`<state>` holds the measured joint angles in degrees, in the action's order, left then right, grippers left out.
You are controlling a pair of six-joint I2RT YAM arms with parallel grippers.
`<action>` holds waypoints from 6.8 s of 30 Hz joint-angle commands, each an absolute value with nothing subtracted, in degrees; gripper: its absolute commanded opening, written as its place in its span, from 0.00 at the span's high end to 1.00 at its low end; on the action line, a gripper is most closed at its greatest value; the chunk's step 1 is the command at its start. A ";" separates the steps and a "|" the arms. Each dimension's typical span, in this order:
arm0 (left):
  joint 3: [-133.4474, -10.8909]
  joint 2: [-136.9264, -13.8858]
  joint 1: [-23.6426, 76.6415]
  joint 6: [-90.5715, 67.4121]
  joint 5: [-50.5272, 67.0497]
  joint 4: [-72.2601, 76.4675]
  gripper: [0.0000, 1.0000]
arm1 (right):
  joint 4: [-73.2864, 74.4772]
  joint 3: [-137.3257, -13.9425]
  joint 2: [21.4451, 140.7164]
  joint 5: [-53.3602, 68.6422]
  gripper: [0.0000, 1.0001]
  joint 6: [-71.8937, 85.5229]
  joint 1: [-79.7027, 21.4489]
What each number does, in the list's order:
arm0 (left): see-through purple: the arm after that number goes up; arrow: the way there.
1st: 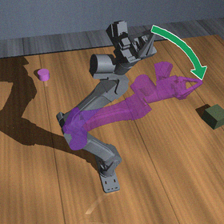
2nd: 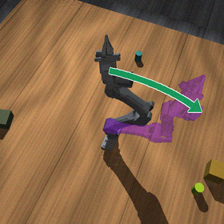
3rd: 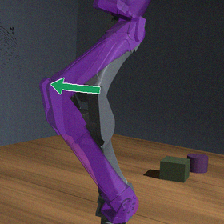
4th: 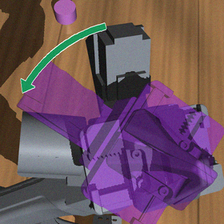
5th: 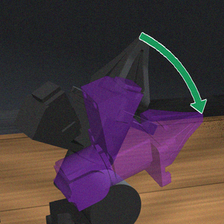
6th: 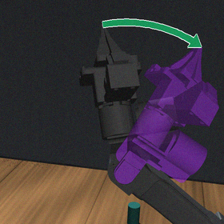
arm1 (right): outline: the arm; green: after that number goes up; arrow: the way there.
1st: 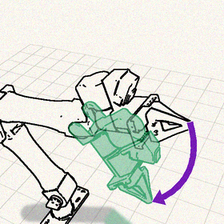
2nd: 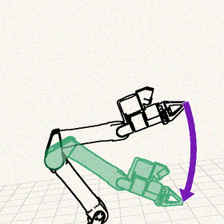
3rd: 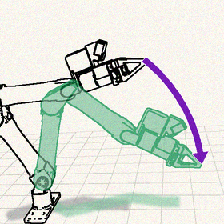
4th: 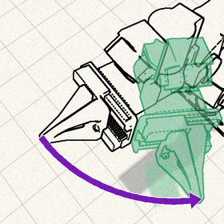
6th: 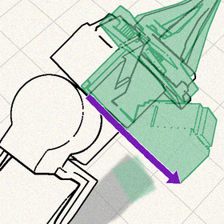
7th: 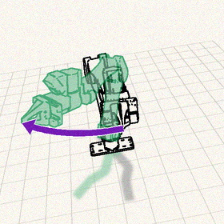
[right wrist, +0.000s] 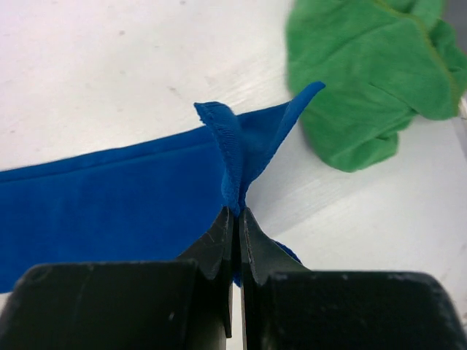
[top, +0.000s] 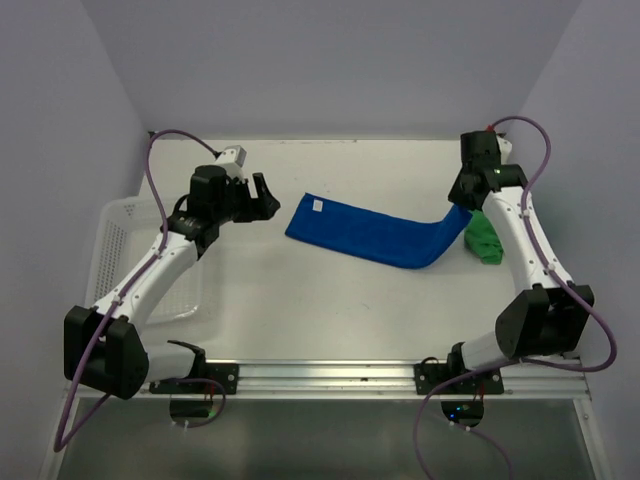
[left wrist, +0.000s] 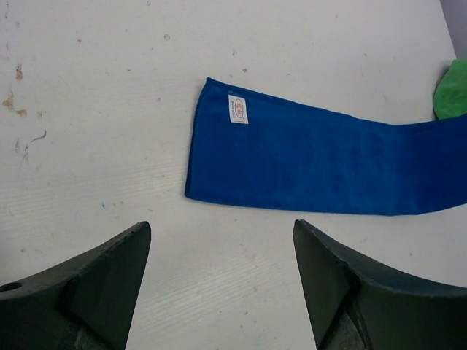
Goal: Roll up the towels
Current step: Fold the towel
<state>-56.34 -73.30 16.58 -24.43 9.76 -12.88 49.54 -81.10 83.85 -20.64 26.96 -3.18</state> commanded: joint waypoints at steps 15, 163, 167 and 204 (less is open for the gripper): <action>-55.90 -70.66 17.58 -24.61 11.42 -9.84 0.17 | 56.16 -108.09 106.78 -19.95 1.00 39.55 -22.05; -50.90 -103.81 27.60 -35.68 1.76 8.00 0.82 | 16.17 -48.87 92.73 10.72 0.54 42.46 -12.92; -45.72 -98.28 28.39 -36.03 1.14 8.09 0.83 | 15.99 -46.32 90.53 12.13 0.55 40.26 -13.01; -23.47 -70.75 37.09 -43.42 -10.28 -3.25 0.82 | 9.76 -52.47 96.94 17.58 0.53 29.71 -20.65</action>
<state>-24.58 -71.18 36.69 -42.94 -8.38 -0.43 12.64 -50.57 95.96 16.71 30.70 -20.49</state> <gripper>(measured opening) 0.182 0.469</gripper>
